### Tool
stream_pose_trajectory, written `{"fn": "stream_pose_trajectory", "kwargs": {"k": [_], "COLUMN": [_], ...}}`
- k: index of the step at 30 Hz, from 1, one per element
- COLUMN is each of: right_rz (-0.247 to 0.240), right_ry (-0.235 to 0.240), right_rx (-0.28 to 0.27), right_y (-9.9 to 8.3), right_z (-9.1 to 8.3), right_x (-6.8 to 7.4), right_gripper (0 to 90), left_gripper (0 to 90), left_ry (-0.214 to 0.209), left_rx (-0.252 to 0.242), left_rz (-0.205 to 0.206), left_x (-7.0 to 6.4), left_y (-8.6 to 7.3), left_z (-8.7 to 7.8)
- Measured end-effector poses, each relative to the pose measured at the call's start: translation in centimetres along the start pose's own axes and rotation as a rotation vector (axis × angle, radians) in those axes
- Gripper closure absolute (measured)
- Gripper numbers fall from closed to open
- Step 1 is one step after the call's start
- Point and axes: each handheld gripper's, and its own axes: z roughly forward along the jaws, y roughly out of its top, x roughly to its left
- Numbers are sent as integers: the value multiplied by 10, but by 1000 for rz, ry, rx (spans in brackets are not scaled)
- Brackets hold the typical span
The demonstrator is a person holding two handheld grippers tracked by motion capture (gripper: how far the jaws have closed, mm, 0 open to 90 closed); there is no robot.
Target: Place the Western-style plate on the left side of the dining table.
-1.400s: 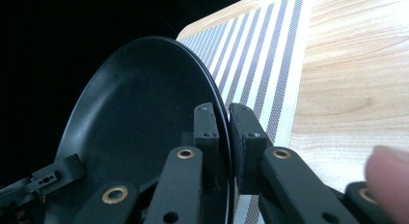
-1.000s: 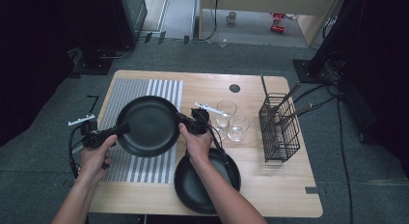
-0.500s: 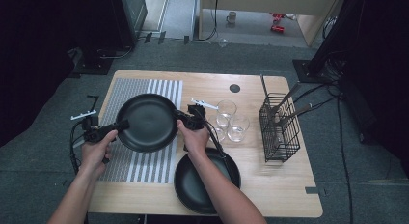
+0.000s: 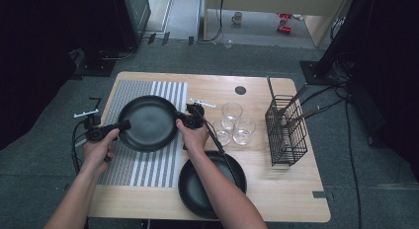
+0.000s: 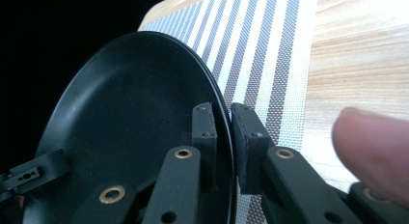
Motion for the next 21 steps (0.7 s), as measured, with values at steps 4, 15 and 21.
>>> {"fn": "stream_pose_trajectory", "kwargs": {"k": [4,15,21], "right_rz": [17,58,60], "right_ry": [-10,-42,-65], "right_rx": [4,32,38], "right_y": [-2,-3,-4], "right_z": [10,24,30], "right_x": [1,-1,-4], "right_gripper": [812,813,814], "left_gripper": [706,705,688], "left_ry": [15,26,64], "left_rx": [0,36,47], "left_rz": [-14,-35,-45], "left_x": [6,21,22], "left_y": [3,11,14], "left_z": [4,17,26]}}
